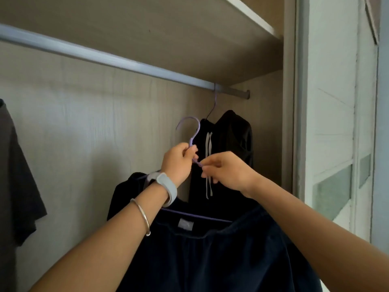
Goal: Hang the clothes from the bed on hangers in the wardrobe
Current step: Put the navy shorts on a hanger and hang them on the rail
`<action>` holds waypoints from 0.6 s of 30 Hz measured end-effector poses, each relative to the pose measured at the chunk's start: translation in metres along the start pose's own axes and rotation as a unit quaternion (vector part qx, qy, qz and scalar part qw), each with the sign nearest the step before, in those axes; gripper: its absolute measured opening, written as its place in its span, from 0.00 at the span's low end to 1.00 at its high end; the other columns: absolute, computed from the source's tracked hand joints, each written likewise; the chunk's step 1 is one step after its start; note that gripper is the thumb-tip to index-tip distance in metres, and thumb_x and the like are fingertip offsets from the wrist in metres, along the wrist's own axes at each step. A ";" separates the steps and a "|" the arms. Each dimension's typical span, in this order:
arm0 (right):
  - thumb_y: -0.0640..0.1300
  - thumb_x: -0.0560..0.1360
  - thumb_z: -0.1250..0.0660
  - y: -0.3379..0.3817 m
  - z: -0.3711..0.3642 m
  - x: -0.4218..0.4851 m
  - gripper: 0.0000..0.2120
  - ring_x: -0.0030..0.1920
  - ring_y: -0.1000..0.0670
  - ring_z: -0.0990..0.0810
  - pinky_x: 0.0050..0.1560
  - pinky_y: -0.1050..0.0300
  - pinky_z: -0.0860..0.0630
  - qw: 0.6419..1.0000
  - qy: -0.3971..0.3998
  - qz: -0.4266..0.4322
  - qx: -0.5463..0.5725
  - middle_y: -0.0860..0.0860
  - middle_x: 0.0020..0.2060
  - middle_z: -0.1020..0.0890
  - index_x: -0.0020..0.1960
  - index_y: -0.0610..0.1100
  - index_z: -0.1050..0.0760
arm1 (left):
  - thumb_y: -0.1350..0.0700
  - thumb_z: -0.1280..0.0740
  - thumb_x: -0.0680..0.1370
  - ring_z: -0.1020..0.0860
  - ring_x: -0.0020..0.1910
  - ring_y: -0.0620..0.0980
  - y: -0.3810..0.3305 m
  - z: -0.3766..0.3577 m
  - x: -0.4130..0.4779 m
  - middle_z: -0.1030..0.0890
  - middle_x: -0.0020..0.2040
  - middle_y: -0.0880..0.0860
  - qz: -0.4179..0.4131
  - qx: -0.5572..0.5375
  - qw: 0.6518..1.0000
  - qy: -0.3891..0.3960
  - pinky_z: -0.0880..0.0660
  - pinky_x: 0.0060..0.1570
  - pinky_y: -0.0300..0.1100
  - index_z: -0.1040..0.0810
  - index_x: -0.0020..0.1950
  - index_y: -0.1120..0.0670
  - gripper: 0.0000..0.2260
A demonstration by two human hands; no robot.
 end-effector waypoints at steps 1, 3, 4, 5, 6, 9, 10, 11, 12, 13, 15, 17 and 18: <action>0.41 0.77 0.39 -0.001 -0.001 0.004 0.09 0.37 0.54 0.23 0.41 0.65 0.26 0.999 0.032 0.005 0.006 0.47 0.41 0.18 0.53 0.41 0.21 | 0.57 0.41 0.79 0.24 0.38 0.47 0.008 0.002 0.006 0.22 0.35 0.49 0.005 -0.006 1.000 -0.016 0.29 0.46 0.38 0.25 0.42 0.56 0.09; 0.46 0.77 0.37 -0.012 0.005 0.012 0.16 0.50 0.51 0.20 0.56 0.59 0.23 0.997 0.076 0.009 -0.020 0.45 0.53 0.18 0.62 0.42 0.26 | 0.57 0.41 0.79 0.25 0.37 0.45 0.025 0.005 0.017 0.22 0.35 0.49 0.027 -0.029 0.998 -0.041 0.30 0.40 0.33 0.25 0.39 0.55 0.11; 0.50 0.76 0.37 -0.021 0.012 0.015 0.19 0.56 0.51 0.21 0.62 0.55 0.26 0.995 0.088 0.010 -0.052 0.47 0.56 0.20 0.65 0.43 0.27 | 0.58 0.41 0.79 0.25 0.37 0.44 0.031 0.008 0.023 0.23 0.34 0.48 0.037 -0.043 0.997 -0.054 0.31 0.39 0.32 0.26 0.37 0.53 0.12; 0.54 0.75 0.37 -0.031 0.019 0.017 0.22 0.58 0.51 0.23 0.65 0.53 0.28 0.991 0.101 0.007 -0.085 0.49 0.57 0.21 0.65 0.45 0.28 | 0.58 0.42 0.79 0.26 0.37 0.44 0.037 0.010 0.031 0.23 0.34 0.46 0.046 -0.052 0.995 -0.067 0.32 0.40 0.33 0.27 0.35 0.51 0.13; 0.58 0.74 0.38 -0.042 0.023 0.018 0.24 0.57 0.50 0.22 0.64 0.54 0.28 0.988 0.114 0.001 -0.108 0.50 0.56 0.20 0.64 0.46 0.27 | 0.58 0.42 0.79 0.26 0.38 0.45 0.042 0.011 0.040 0.23 0.35 0.46 0.053 -0.059 0.994 -0.078 0.32 0.40 0.35 0.27 0.34 0.49 0.14; 0.64 0.72 0.42 -0.064 0.037 0.025 0.27 0.54 0.46 0.23 0.53 0.62 0.30 0.988 0.105 -0.006 -0.115 0.47 0.50 0.22 0.58 0.45 0.23 | 0.58 0.42 0.80 0.27 0.40 0.44 0.046 0.008 0.068 0.23 0.36 0.46 0.054 -0.070 0.992 -0.092 0.34 0.39 0.31 0.27 0.34 0.49 0.15; 0.63 0.72 0.43 -0.066 0.043 0.029 0.25 0.56 0.48 0.25 0.54 0.64 0.31 0.989 0.088 0.004 -0.116 0.48 0.53 0.25 0.59 0.47 0.25 | 0.58 0.43 0.80 0.27 0.40 0.43 0.044 0.004 0.077 0.23 0.37 0.46 0.051 -0.070 0.992 -0.094 0.34 0.39 0.30 0.27 0.34 0.50 0.15; 0.62 0.73 0.43 -0.067 0.049 0.035 0.25 0.60 0.51 0.29 0.58 0.64 0.33 0.990 0.072 0.017 -0.119 0.51 0.57 0.29 0.63 0.50 0.28 | 0.58 0.43 0.80 0.27 0.41 0.43 0.043 0.002 0.086 0.23 0.37 0.46 0.050 -0.070 0.991 -0.099 0.34 0.40 0.32 0.27 0.34 0.51 0.15; 0.62 0.73 0.43 -0.067 0.054 0.041 0.25 0.63 0.52 0.33 0.63 0.61 0.34 0.990 0.060 0.026 -0.124 0.52 0.60 0.32 0.66 0.51 0.31 | 0.58 0.44 0.80 0.26 0.43 0.45 0.043 0.002 0.095 0.23 0.37 0.46 0.050 -0.071 0.990 -0.109 0.33 0.42 0.35 0.28 0.34 0.51 0.15; 0.62 0.73 0.43 -0.068 0.059 0.046 0.26 0.65 0.52 0.35 0.66 0.58 0.35 0.990 0.052 0.031 -0.125 0.52 0.61 0.32 0.67 0.51 0.34 | 0.58 0.44 0.80 0.26 0.45 0.47 0.043 0.003 0.104 0.23 0.38 0.46 0.052 -0.072 0.989 -0.121 0.34 0.46 0.37 0.28 0.35 0.52 0.14; 0.60 0.75 0.43 -0.064 0.063 0.056 0.22 0.60 0.53 0.27 0.64 0.54 0.29 0.993 0.062 0.040 -0.095 0.52 0.59 0.26 0.64 0.50 0.31 | 0.58 0.44 0.80 0.27 0.49 0.48 0.041 0.009 0.119 0.22 0.40 0.49 0.053 -0.078 0.986 -0.140 0.36 0.52 0.39 0.26 0.38 0.54 0.12; 0.58 0.76 0.42 -0.056 0.058 0.062 0.17 0.54 0.53 0.22 0.60 0.53 0.25 0.994 0.080 0.059 -0.052 0.51 0.53 0.21 0.58 0.50 0.28 | 0.59 0.43 0.79 0.27 0.52 0.49 0.038 0.015 0.132 0.20 0.46 0.53 0.051 -0.077 0.984 -0.155 0.37 0.53 0.39 0.25 0.40 0.55 0.11; 0.57 0.76 0.42 -0.050 0.055 0.066 0.15 0.52 0.52 0.21 0.57 0.54 0.25 0.994 0.074 0.075 -0.041 0.50 0.51 0.20 0.57 0.49 0.27 | 0.59 0.43 0.79 0.26 0.53 0.49 0.035 0.017 0.137 0.20 0.49 0.55 0.050 -0.075 0.983 -0.163 0.37 0.53 0.38 0.25 0.40 0.54 0.11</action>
Point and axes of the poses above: each hand's wrist, its own x-axis towards the middle knuckle, its own z-axis out of the back of the hand, y = z × x, the point moved 10 cm from there along x, towards the middle knuckle
